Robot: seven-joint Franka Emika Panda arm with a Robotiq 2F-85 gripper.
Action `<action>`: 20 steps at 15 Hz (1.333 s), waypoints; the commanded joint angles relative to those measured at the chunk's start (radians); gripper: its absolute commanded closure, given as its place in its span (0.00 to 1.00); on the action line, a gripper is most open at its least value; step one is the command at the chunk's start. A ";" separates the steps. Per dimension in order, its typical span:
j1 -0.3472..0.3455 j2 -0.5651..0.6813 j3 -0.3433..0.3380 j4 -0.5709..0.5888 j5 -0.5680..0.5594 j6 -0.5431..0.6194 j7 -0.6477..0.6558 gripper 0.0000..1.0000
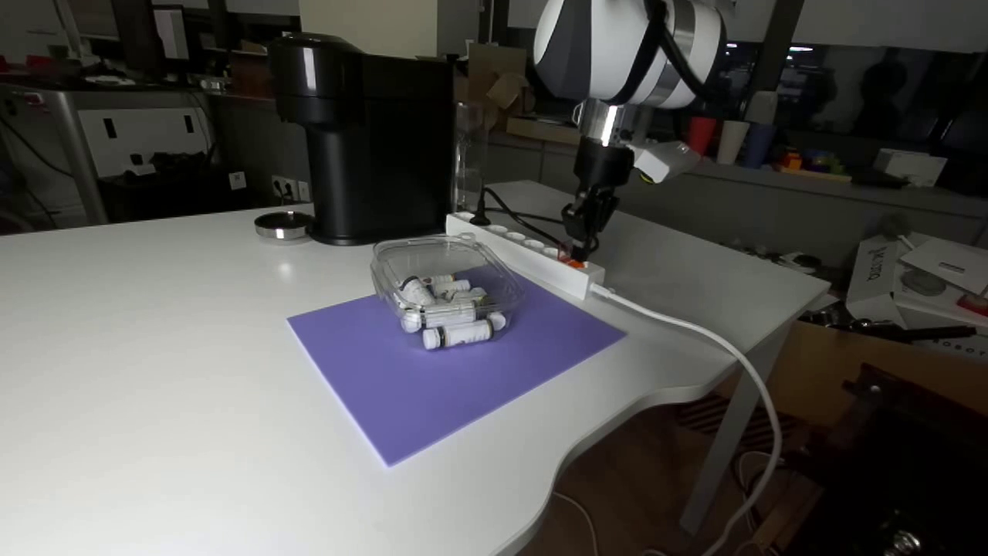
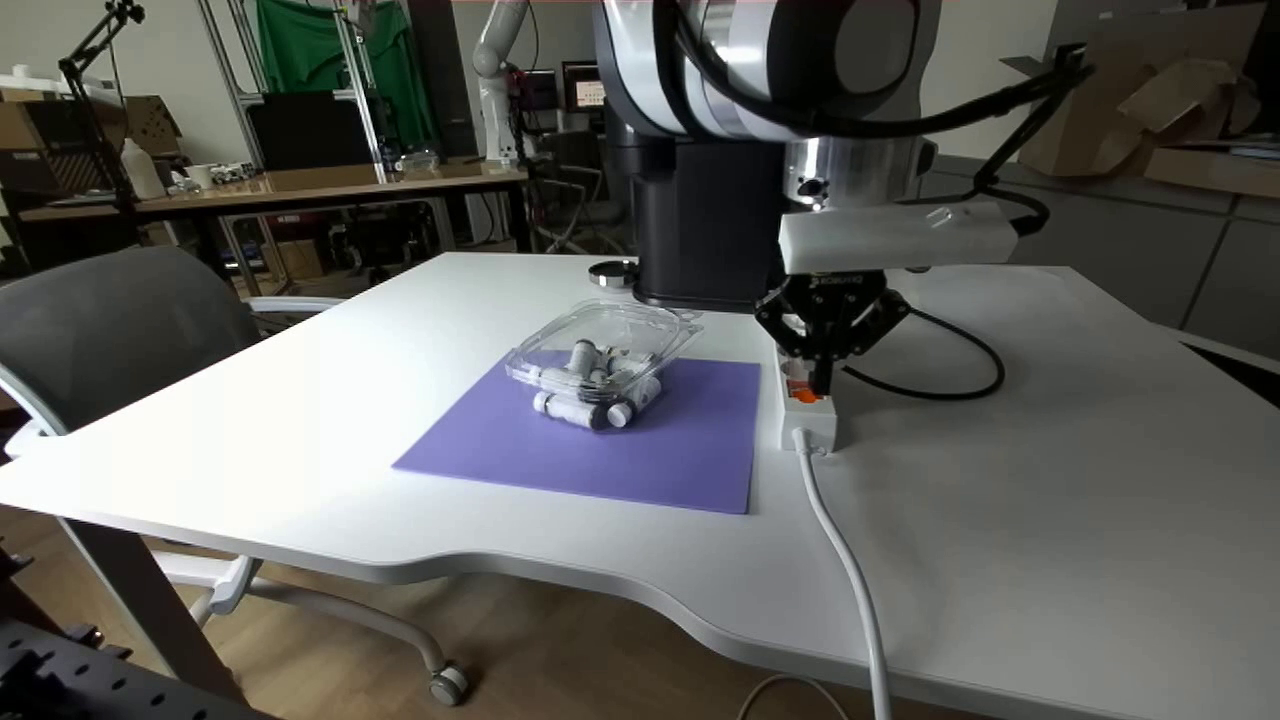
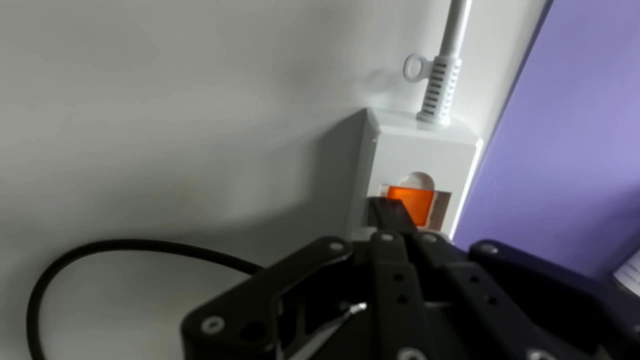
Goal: Flick the last switch on the extension cord
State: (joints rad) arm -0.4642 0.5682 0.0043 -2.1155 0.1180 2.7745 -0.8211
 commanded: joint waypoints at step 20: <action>0.016 0.008 0.002 0.028 -0.016 -0.035 0.054 1.00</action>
State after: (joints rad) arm -0.4626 0.5694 0.0278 -2.1123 0.1186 2.7630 -0.8161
